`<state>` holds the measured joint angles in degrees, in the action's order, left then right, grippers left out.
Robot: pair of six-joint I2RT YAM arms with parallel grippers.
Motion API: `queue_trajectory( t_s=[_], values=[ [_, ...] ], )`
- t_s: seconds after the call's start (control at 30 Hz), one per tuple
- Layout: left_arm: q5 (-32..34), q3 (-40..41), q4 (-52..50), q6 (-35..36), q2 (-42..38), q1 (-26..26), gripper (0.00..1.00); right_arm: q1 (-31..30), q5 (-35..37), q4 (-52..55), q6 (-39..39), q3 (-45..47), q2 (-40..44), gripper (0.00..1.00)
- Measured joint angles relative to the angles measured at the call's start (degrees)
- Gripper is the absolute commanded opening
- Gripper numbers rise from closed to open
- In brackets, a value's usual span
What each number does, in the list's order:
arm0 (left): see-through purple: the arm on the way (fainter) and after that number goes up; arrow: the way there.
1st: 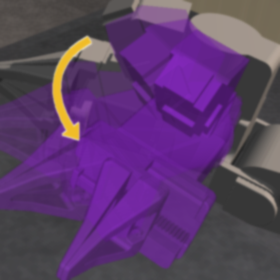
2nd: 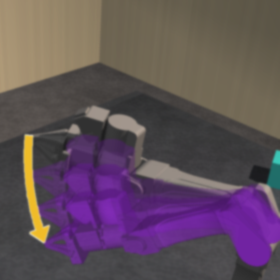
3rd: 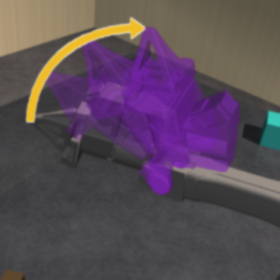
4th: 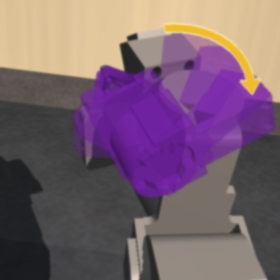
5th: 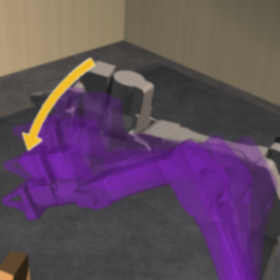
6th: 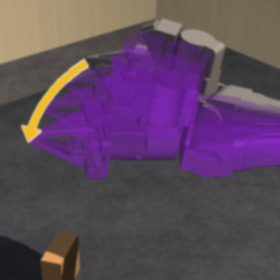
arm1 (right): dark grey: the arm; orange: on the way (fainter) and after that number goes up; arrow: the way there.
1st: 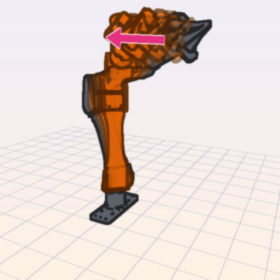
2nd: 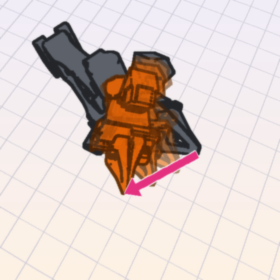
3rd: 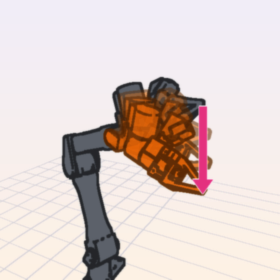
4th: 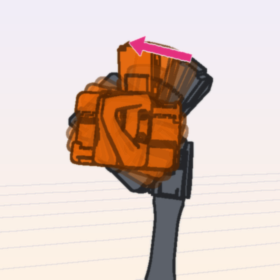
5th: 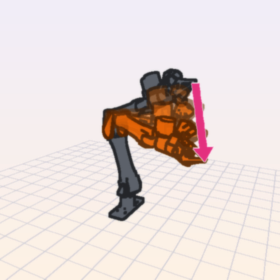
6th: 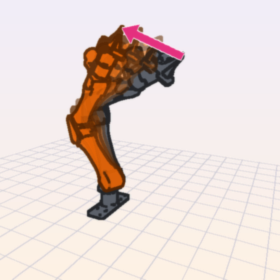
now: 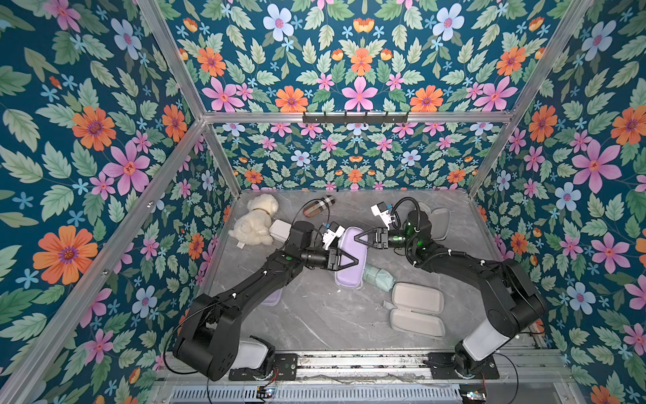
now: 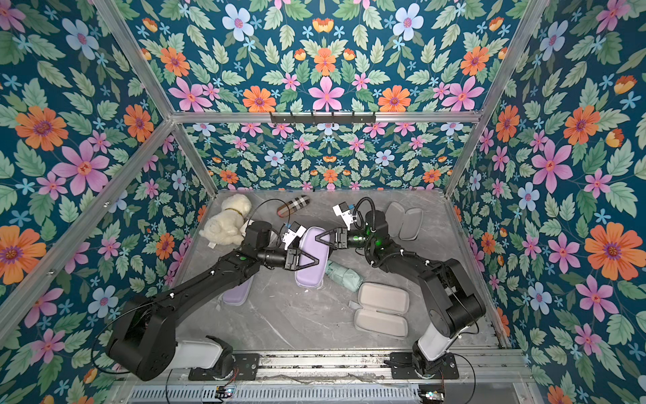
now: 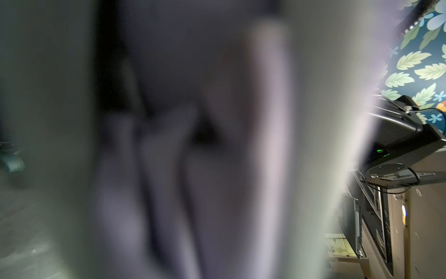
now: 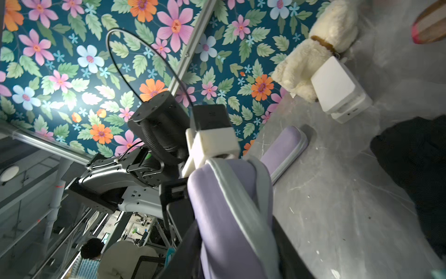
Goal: Put umbrellas into zippered umbrella sleeves
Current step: Adjust the umbrella sleeve.
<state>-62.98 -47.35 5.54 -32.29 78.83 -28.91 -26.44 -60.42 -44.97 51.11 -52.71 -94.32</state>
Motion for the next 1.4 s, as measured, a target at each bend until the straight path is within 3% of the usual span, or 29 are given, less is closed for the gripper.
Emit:
queue_trajectory(
  t_s=[0.07,0.13,0.23,0.33,0.47,0.53,0.57,0.73,0.8,0.93,1.03,1.17,1.3,1.4],
  values=[
    [0.0,-0.2,0.0,0.3,0.2,0.0,0.53,-0.1,0.5,-0.4,0.3,0.2,0.0,0.30],
    [0.0,-0.2,0.0,0.5,0.7,0.0,0.48,-0.2,1.1,0.3,0.3,0.6,0.2,0.32],
    [-1.0,-0.5,0.0,1.0,1.2,0.5,0.25,-0.2,1.9,2.2,-0.6,0.7,1.2,0.56],
    [-1.6,-1.4,-0.1,3.1,1.6,1.0,0.15,-0.2,1.4,6.4,-2.8,0.5,2.5,0.65],
    [-2.2,-3.3,-1.9,6.0,2.3,0.8,0.13,0.4,-1.7,11.7,-5.5,-2.3,1.1,0.67],
    [-2.1,-4.2,-3.5,7.1,2.8,0.5,0.14,0.4,-4.0,12.8,-6.5,-4.2,-0.9,0.62],
    [-2.0,-4.7,-4.3,7.4,3.1,0.3,0.16,0.2,-5.1,12.7,-6.5,-4.9,-1.8,0.60],
    [-1.5,-7.8,-10.7,10.8,4.5,0.5,0.47,-1.1,-7.7,9.4,-5.4,-6.1,-4.2,0.36],
    [-0.9,-7.9,-10.8,10.9,3.9,1.1,0.55,-1.1,-6.9,6.0,-3.2,-5.5,-4.6,0.28],
    [1.4,-3.0,-2.2,4.8,-0.4,5.9,0.68,-0.5,-3.1,1.0,1.2,-3.1,-4.0,0.24],
    [5.1,3.5,8.8,-4.1,-3.8,9.6,0.77,0.4,4.2,-0.7,3.5,-2.7,-3.0,0.25],
    [12.8,13.4,24.5,-16.3,-7.2,10.5,0.96,-0.3,15.1,-4.2,7.1,-2.0,-1.6,0.24],
    [21.3,19.8,36.6,-27.2,-7.3,8.9,0.99,-2.0,29.9,-5.4,11.0,-0.8,-1.6,0.24],
    [25.4,20.0,43.5,-31.1,-6.2,6.9,0.97,-4.7,37.0,-5.5,12.8,-0.8,-1.6,0.24]
  ],
)
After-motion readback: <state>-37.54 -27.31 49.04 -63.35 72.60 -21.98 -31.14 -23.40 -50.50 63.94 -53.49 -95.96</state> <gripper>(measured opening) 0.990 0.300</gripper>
